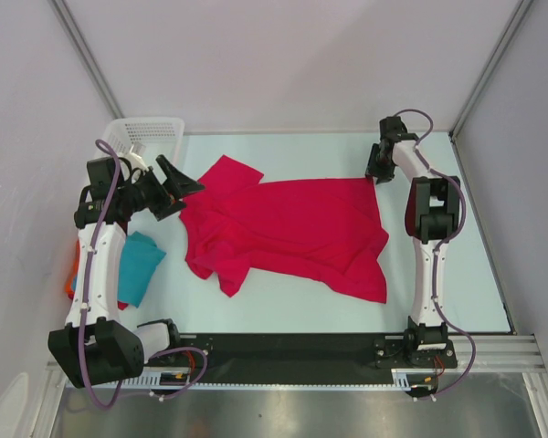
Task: Fold and stack the t-shirts
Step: Flatten out the tshirt
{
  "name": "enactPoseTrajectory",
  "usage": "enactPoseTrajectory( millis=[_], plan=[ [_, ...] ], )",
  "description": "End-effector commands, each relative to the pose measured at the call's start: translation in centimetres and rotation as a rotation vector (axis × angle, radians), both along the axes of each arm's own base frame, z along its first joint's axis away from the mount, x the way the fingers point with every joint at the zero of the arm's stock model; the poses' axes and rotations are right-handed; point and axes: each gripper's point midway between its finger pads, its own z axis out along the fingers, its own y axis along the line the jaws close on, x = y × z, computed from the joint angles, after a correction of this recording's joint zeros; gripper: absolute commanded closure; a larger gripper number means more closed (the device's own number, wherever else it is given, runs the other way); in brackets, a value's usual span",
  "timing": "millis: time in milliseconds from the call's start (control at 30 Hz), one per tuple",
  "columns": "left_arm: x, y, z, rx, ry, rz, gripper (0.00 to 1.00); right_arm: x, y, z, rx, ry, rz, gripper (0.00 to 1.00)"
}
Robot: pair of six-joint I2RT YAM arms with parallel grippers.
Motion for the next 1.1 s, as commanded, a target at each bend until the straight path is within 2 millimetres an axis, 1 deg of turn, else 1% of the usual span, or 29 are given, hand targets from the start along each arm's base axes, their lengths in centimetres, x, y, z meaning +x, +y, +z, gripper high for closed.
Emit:
enactPoseTrajectory(
  millis=[0,100,167,200,233,300,400,500,533,567,600,633,667,700,733,767,800,833,867,967,1067],
  plan=[
    [0.3,0.2,0.9,0.005,-0.043,0.001,0.01,-0.4,3.1,-2.6,0.065,0.050,0.052,0.60],
    [0.3,0.2,0.8,0.002,-0.042,0.001,0.02,-0.6,4.4,-3.0,0.079,0.057,0.078,0.63],
    [0.3,0.2,0.7,-0.003,-0.038,0.002,0.02,-0.6,5.0,-3.2,0.097,0.058,0.091,0.72],
    [0.3,0.2,0.7,-0.002,-0.039,0.002,0.02,-0.6,5.3,-3.3,0.105,0.058,0.100,0.80],
    [0.3,0.2,0.7,-0.002,-0.041,0.004,0.02,-0.7,5.8,-3.4,0.123,0.061,0.113,1.00],
    [0.2,0.2,0.8,0.001,-0.044,0.003,0.02,-0.6,6.0,-3.5,0.131,0.054,0.123,1.00],
    [0.2,0.2,0.7,0.002,-0.043,0.003,0.02,0.2,5.8,-2.6,0.110,0.013,0.127,1.00],
    [0.1,0.1,0.2,-0.002,-0.030,-0.001,0.02,1.4,4.3,-1.8,0.030,-0.018,0.101,1.00],
    [0.1,0.2,-0.2,-0.002,-0.025,-0.001,0.02,3.1,3.2,-0.1,-0.027,-0.073,0.073,1.00],
    [0.1,0.1,-0.3,-0.004,-0.021,-0.001,0.02,3.7,2.0,-0.8,-0.064,-0.068,0.065,1.00],
    [0.1,0.1,-0.5,-0.007,-0.017,-0.003,0.02,3.7,0.5,-0.7,-0.118,-0.049,0.036,1.00],
    [0.0,0.1,-1.0,-0.007,-0.008,-0.003,0.03,5.9,-0.1,2.2,-0.138,-0.129,0.026,1.00],
    [-0.1,0.0,-1.1,-0.010,-0.006,-0.007,0.03,5.9,-1.6,1.2,-0.160,-0.101,0.004,1.00],
    [-0.3,0.0,-1.7,-0.013,0.008,-0.006,0.03,6.7,-2.6,2.1,-0.179,-0.127,-0.021,1.00],
    [-0.3,-0.1,-2.0,-0.018,0.015,-0.005,0.03,7.4,-3.2,3.3,-0.184,-0.165,-0.039,1.00],
    [-0.4,-0.1,-2.1,-0.018,0.013,-0.005,0.04,7.9,-4.3,3.8,-0.189,-0.188,-0.065,1.00],
    [-0.5,-0.1,-2.7,-0.021,0.024,-0.006,0.04,8.1,-5.0,4.1,-0.202,-0.200,-0.083,1.00],
    [-0.5,-0.1,-2.9,-0.020,0.031,-0.003,0.04,7.9,-5.6,3.8,-0.213,-0.192,-0.096,1.00],
    [-0.5,-0.1,-3.2,-0.020,0.036,-0.003,0.04,8.1,-6.4,4.5,-0.224,-0.212,-0.115,1.00],
    [-0.4,0.0,-3.8,-0.017,0.048,-0.004,0.04,7.7,-8.0,4.0,-0.280,-0.202,-0.156,1.00],
    [-0.2,0.1,-3.9,-0.016,0.054,-0.002,0.04,7.9,-8.5,4.1,-0.307,-0.215,-0.171,1.00]
  ],
)
